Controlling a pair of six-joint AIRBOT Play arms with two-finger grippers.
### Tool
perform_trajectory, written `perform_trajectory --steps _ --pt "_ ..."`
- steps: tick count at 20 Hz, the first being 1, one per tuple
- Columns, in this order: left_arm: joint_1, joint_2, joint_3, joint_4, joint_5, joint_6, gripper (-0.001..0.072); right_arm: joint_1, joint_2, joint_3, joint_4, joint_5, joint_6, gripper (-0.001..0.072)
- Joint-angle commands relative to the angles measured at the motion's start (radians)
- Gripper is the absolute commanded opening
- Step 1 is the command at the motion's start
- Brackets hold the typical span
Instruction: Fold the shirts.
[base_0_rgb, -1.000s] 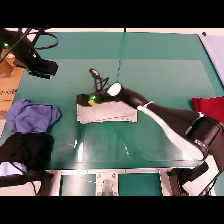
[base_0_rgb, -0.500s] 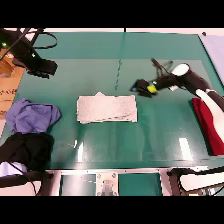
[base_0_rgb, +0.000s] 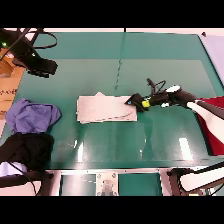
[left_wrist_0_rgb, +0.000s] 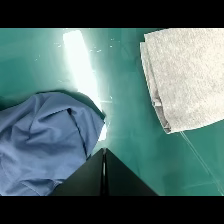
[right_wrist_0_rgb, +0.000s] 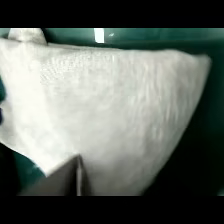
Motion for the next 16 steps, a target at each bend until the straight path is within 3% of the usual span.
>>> perform_trajectory --steps 1,3,6,10,16 --pt "0.001 0.001 0.001 0.000 -0.001 -0.002 0.0027 0.099 -0.014 0.063 0.152 0.008 -0.066 0.0026" --pt "0.001 0.001 0.001 0.000 -0.002 -0.002 0.0027 0.093 0.012 0.142 0.153 0.041 -0.061 0.0012" --pt "0.001 0.001 0.001 -0.001 -0.003 -0.001 0.0027 -0.038 0.113 0.272 0.086 0.079 0.029 0.0011" --pt "0.001 0.001 0.001 -0.001 -0.002 -0.001 0.0027 -0.362 0.212 0.430 -0.079 0.190 0.173 0.0012" --pt "0.001 0.001 0.001 -0.001 0.000 -0.001 0.0027 -0.855 0.224 0.556 -0.082 0.227 0.201 0.0012"
